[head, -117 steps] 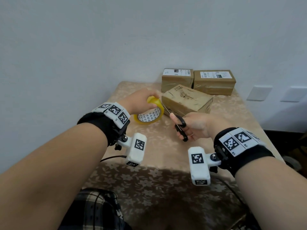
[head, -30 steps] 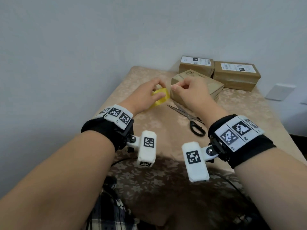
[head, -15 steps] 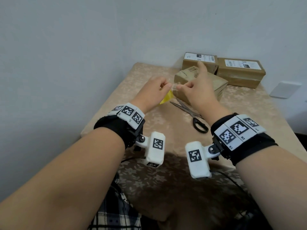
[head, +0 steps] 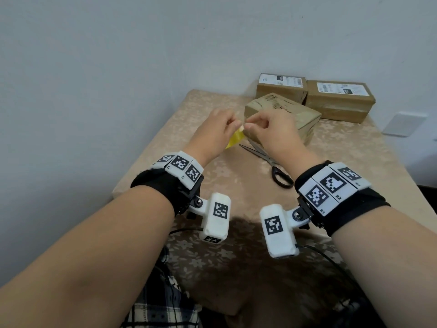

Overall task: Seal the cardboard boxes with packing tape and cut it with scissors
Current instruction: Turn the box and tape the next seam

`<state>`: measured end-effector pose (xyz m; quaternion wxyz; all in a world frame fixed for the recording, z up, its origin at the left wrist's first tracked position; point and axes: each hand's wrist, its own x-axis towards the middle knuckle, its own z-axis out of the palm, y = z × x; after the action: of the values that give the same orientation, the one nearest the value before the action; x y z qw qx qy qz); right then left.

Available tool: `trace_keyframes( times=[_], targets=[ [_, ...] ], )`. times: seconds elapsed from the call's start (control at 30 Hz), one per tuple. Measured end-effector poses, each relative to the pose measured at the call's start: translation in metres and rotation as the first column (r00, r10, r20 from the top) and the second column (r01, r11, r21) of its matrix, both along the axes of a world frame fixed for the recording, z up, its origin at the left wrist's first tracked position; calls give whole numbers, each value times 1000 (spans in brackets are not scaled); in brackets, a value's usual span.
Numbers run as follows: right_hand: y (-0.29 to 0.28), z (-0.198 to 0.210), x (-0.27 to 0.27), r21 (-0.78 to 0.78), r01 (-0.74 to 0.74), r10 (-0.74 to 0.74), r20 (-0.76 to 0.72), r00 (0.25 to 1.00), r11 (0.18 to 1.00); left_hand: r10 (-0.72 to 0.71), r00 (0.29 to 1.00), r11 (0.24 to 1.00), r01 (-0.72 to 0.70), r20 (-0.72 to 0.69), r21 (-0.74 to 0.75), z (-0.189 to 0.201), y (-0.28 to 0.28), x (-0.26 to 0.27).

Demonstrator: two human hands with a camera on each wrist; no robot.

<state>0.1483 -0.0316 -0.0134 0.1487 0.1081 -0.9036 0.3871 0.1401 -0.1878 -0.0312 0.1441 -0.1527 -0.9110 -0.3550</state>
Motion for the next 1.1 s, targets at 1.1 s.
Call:
trace_keyframes(
  times=[1.1],
  targets=[
    [1, -6, -8, 225, -25, 61, -152, 987, 974, -109, 994, 989, 106, -14, -106, 5, -7, 8]
  ],
)
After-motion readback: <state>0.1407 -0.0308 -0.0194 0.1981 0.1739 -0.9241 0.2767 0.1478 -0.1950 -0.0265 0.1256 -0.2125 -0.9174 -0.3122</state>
